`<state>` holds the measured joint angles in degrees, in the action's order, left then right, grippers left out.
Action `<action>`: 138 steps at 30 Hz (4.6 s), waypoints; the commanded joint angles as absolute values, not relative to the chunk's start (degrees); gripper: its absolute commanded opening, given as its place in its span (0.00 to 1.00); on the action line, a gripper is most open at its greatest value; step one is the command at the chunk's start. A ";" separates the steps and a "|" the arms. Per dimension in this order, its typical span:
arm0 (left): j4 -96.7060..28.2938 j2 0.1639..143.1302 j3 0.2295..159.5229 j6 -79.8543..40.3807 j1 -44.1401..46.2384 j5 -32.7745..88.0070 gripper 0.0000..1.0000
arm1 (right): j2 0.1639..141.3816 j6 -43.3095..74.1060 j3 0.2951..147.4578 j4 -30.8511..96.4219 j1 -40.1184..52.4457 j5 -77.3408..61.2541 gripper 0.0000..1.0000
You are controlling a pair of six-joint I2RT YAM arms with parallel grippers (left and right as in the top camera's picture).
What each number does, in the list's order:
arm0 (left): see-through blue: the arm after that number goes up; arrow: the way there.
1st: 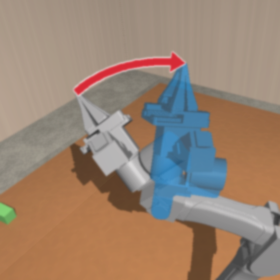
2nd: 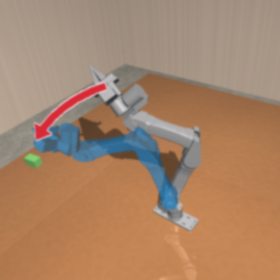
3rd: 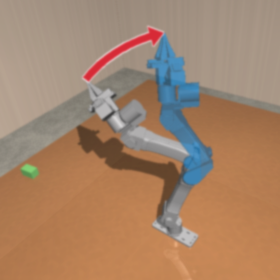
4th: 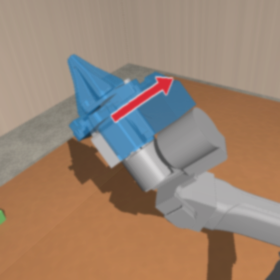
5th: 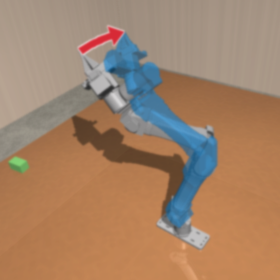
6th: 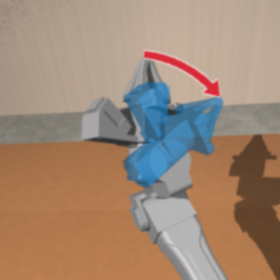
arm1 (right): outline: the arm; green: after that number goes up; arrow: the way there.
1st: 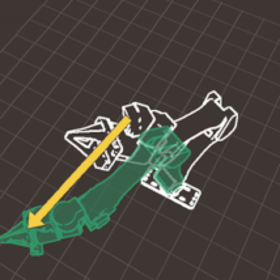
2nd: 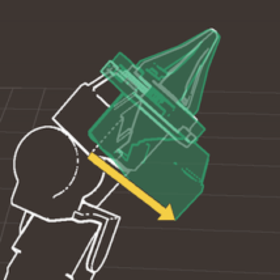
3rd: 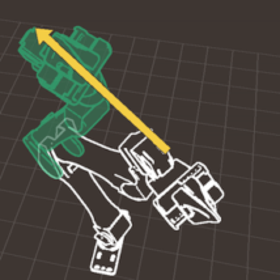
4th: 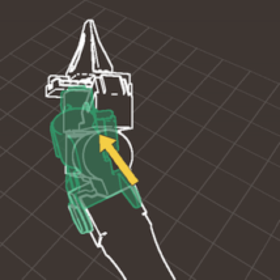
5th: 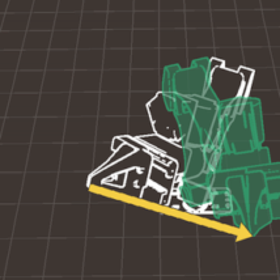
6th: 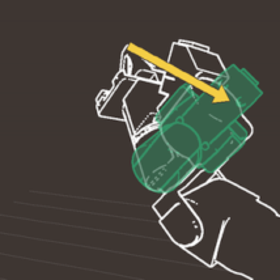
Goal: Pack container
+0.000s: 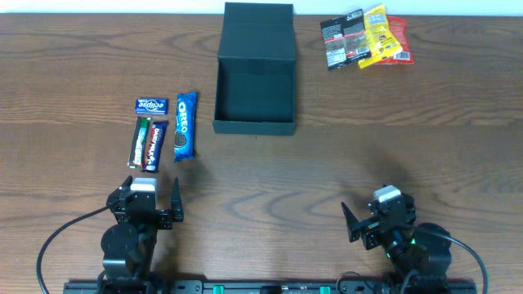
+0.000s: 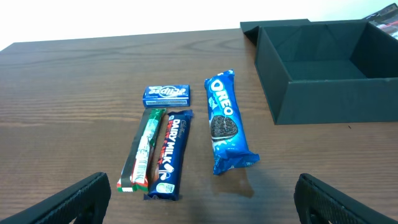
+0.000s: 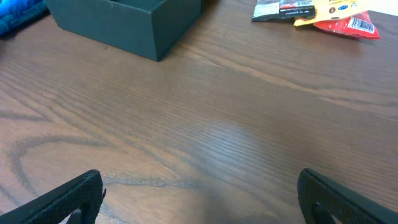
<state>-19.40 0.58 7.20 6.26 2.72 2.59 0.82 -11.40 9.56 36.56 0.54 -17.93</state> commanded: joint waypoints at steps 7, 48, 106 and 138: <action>-19.84 0.25 5.96 7.05 2.72 2.55 0.95 | 0.32 -10.76 9.30 36.58 0.19 -17.34 0.99; -19.84 0.25 5.96 7.05 2.72 2.55 0.96 | 0.32 -9.21 9.30 35.20 0.19 -18.79 0.99; -19.84 0.25 5.96 7.05 2.72 2.55 0.95 | 123.85 8.03 98.37 36.77 20.64 -13.89 0.99; -19.84 0.25 5.96 7.05 2.72 2.55 0.95 | 123.98 16.51 97.08 53.32 19.84 -5.32 0.01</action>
<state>-19.35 0.58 7.20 6.26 2.72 2.59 122.89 12.01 98.52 50.61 20.47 -6.52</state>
